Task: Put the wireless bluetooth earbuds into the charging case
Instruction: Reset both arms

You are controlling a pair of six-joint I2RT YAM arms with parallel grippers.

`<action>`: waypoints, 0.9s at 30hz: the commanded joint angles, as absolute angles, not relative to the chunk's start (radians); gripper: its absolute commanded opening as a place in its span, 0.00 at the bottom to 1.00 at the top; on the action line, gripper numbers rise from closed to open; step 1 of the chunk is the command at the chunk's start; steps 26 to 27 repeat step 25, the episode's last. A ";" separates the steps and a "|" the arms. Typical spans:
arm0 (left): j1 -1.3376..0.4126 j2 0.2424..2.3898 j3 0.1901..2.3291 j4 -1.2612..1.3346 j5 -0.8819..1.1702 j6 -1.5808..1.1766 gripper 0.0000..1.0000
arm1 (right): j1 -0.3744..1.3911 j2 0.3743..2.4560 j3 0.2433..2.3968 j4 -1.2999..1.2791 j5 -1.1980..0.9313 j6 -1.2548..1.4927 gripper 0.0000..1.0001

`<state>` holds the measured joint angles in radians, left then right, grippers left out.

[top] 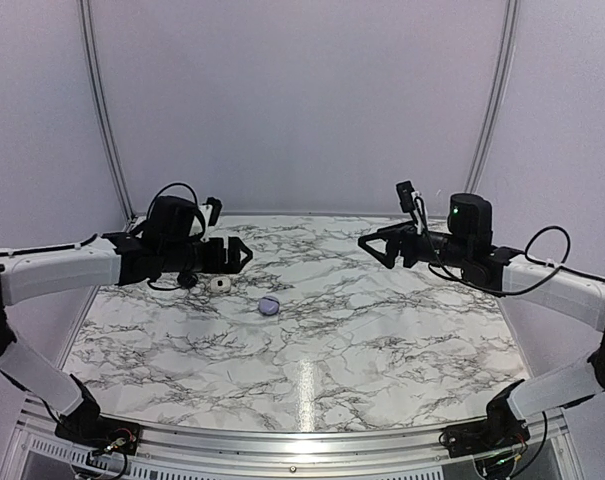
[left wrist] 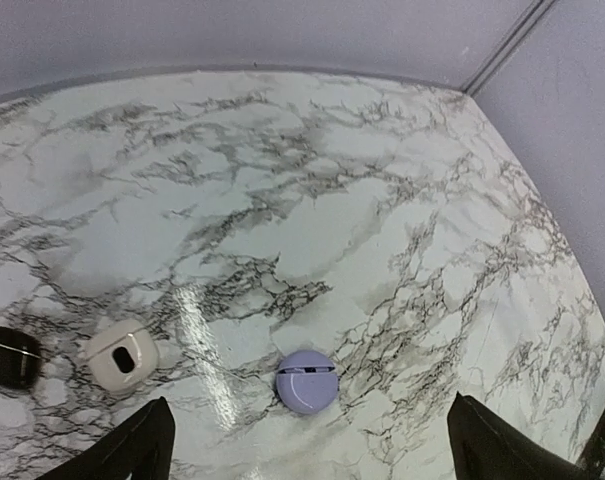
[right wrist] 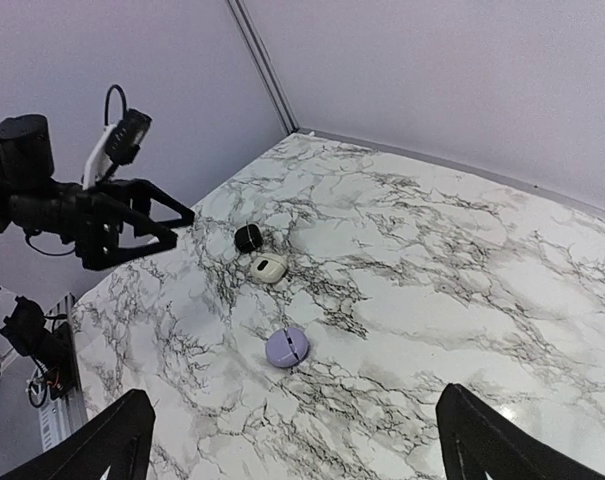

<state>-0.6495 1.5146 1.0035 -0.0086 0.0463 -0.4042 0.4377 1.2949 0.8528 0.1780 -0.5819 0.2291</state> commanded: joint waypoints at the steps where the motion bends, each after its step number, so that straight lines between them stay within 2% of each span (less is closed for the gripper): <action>1: -0.625 1.351 0.932 -0.114 -0.167 -0.390 0.99 | 0.424 1.210 0.812 0.142 -0.502 0.239 0.99; 5: -0.618 1.203 0.848 -0.117 -0.319 -0.427 0.99 | 0.418 1.152 0.748 0.124 -0.453 0.227 0.98; 12: -0.616 1.018 0.691 -0.112 -0.438 -0.500 0.99 | 0.406 1.043 0.562 0.212 -0.364 0.272 0.99; 18: -0.616 0.947 0.596 -0.098 -0.475 -0.585 0.99 | 0.407 0.948 0.454 0.216 -0.172 0.352 0.98; 27: -0.615 0.910 0.543 -0.058 -0.509 -0.599 0.99 | 0.407 0.905 0.403 0.194 -0.154 0.349 0.99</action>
